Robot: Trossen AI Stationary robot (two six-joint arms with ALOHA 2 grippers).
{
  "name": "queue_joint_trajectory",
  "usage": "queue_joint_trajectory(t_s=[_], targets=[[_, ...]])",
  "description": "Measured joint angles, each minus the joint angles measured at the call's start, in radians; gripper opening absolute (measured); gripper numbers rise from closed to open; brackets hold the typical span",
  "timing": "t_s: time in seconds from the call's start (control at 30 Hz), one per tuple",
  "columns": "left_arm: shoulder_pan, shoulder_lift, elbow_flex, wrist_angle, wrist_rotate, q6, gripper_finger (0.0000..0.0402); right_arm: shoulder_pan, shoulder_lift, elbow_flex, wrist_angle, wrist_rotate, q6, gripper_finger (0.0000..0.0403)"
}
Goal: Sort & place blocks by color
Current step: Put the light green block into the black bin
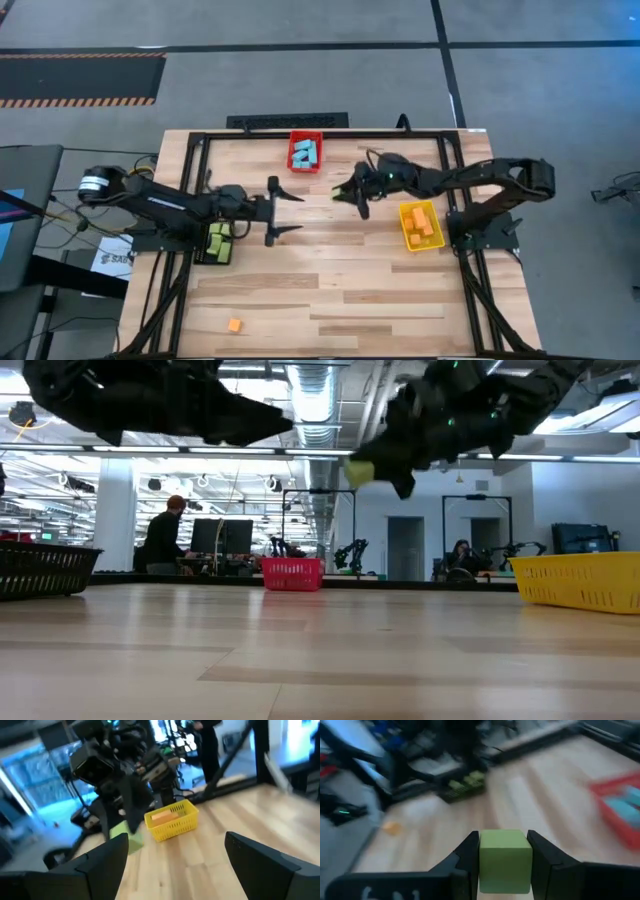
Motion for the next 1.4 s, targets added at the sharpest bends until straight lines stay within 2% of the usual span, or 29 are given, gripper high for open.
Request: queue_joint_trajectory(t_s=[0.1,0.3,0.5,0.6,0.77,0.87,1.07,1.13,1.23,1.4], targets=[[-0.020,0.084,0.054,0.004,-0.003,0.121,0.0318,0.068,0.008,-0.001,0.080,0.000,0.024,0.0124],[-0.055,0.187,0.170,0.008,-0.005,0.211,0.0318,0.181,0.008,-0.001,0.130,0.034,0.043,0.0129],[-0.113,0.250,0.236,0.005,-0.098,0.374,0.0318,0.257,0.008,-0.001,0.165,0.139,0.045,0.0130],[-0.134,0.290,0.252,0.010,-0.138,0.445,0.0318,0.262,0.008,-0.001,0.207,0.179,0.072,0.0131],[-0.150,0.324,0.287,0.023,-0.322,0.522,0.0318,0.252,0.010,-0.003,0.273,0.200,0.139,0.0129],[-0.150,0.324,0.304,0.022,-0.345,0.530,0.0318,0.253,0.010,-0.003,0.305,0.252,0.153,0.0131],[-0.148,0.326,0.310,0.076,-0.399,0.616,0.0314,0.253,0.009,-0.001,0.359,0.263,0.173,0.0131],[-0.148,0.326,0.310,0.102,-0.397,0.631,0.0300,0.253,0.009,-0.001,0.373,0.263,0.173,0.0131],[-0.146,0.326,0.310,0.122,-0.399,0.661,0.0258,0.253,0.008,0.000,0.385,0.262,0.173,0.0133],[-0.145,0.324,0.310,0.136,-0.403,0.671,0.0142,0.253,0.008,-0.001,0.383,0.260,0.177,0.0133]])
